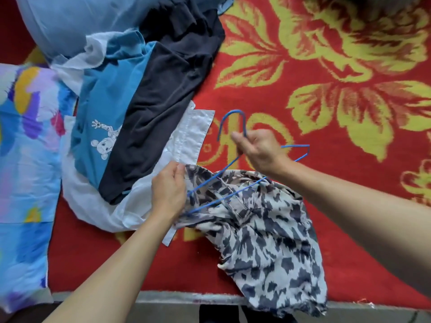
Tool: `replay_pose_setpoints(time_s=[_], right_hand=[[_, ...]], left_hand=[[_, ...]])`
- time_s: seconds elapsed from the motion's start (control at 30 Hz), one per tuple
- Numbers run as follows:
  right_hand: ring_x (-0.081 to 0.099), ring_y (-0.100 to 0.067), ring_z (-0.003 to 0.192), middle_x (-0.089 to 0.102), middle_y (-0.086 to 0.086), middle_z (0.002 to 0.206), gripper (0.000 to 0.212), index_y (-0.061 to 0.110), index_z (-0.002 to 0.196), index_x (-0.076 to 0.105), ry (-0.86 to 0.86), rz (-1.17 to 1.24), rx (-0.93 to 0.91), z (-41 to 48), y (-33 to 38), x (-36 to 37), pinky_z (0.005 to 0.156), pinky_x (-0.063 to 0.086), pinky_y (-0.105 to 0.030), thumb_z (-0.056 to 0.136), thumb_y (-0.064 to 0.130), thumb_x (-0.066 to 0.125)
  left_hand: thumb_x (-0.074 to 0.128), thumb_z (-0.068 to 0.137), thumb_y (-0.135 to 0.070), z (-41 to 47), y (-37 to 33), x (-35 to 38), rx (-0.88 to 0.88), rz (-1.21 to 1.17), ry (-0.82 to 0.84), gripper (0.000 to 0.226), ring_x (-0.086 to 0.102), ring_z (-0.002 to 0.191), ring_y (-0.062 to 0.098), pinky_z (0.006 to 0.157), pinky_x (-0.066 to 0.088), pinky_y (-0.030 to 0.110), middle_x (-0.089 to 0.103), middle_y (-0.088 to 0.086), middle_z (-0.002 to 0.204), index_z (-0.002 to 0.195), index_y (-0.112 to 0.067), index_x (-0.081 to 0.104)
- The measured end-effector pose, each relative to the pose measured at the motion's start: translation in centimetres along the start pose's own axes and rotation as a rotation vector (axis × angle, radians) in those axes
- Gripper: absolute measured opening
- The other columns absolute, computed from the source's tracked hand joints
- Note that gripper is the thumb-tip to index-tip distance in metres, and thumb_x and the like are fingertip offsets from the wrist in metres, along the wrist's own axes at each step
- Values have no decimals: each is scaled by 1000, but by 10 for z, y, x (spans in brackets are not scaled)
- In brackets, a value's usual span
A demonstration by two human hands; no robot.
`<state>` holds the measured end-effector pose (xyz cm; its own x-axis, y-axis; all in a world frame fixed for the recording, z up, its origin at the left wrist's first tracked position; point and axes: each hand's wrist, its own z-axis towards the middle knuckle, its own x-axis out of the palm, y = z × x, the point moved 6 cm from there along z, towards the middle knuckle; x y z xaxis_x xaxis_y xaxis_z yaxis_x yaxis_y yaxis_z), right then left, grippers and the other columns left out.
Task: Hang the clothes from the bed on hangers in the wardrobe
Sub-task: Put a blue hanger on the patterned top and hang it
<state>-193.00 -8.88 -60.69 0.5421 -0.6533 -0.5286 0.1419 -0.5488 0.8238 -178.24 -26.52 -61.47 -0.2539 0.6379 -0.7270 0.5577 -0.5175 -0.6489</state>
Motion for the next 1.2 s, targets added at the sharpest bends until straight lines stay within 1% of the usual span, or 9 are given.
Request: replay_pose_setpoints(time_s=[0.13, 0.23, 0.47, 0.53, 0.63, 0.83, 0.97, 1.07, 1.2], right_hand=[[40, -3, 47, 49, 12, 48, 38, 18, 69, 70, 189, 16, 71, -8, -2, 46, 55, 32, -31, 97, 37, 53], [35, -9, 52, 45, 1, 59, 35, 1, 83, 72, 240, 189, 202, -15, -16, 45, 50, 28, -26, 95, 31, 59], [59, -16, 71, 68, -3, 78, 17, 15, 90, 72, 530, 317, 324, -46, -22, 62, 68, 49, -30, 89, 30, 66], [56, -12, 63, 68, 1, 75, 22, 12, 92, 73, 590, 209, 353, -53, -36, 49, 59, 48, -27, 89, 32, 64], [36, -12, 49, 53, 12, 52, 20, 23, 79, 76, 503, 135, 336, -59, -51, 31, 46, 28, -26, 89, 35, 64], [50, 4, 49, 59, 21, 54, 10, 23, 80, 75, 146, 16, 60, -41, -27, 9, 51, 33, -13, 88, 24, 69], [53, 4, 61, 65, 17, 75, 15, 16, 91, 78, 218, -137, -173, -37, 13, 54, 59, 35, -11, 86, 28, 71], [56, 8, 60, 70, 9, 76, 16, 13, 91, 78, 282, -93, -100, -33, 16, 83, 56, 36, -9, 87, 27, 71], [53, 7, 52, 62, 22, 64, 15, 16, 89, 78, 223, -49, -10, -30, 1, 68, 50, 34, -11, 88, 28, 69]], left_hand=[[46, 99, -17, -6, 9, -7, 1, 11, 2, 36, 42, 65, 28, 62, 29, 40, 40, -5, 55, 64, -20, 38], [46, 99, -21, -11, 31, -13, 9, 62, 61, 34, 48, 68, 36, 64, 35, 44, 45, 1, 57, 65, -17, 41], [39, 100, -33, -21, 46, 4, 29, 95, 190, 35, 54, 72, 37, 64, 45, 48, 53, 6, 65, 65, -25, 38], [41, 100, -28, -22, 58, -8, 1, 119, 148, 32, 54, 73, 37, 64, 43, 46, 53, 6, 66, 69, -21, 42], [43, 100, -20, -23, 68, -21, -20, 103, 116, 32, 52, 73, 36, 66, 40, 44, 51, 3, 67, 68, -20, 41], [45, 99, -15, -21, 86, -32, -117, 107, 15, 28, 51, 74, 37, 63, 26, 34, 53, 13, 69, 71, -15, 43], [46, 98, -13, -17, 68, -22, -79, 34, 25, 35, 42, 63, 27, 59, 22, 34, 45, 4, 60, 63, -12, 41], [45, 99, -11, -18, 72, -26, -112, -36, 17, 43, 35, 53, 11, 51, 29, 23, 38, -2, 54, 58, -16, 34], [49, 98, -14, -18, 108, -41, -118, -39, 103, 44, 34, 54, 9, 56, 22, 32, 35, -6, 54, 57, -19, 35]])
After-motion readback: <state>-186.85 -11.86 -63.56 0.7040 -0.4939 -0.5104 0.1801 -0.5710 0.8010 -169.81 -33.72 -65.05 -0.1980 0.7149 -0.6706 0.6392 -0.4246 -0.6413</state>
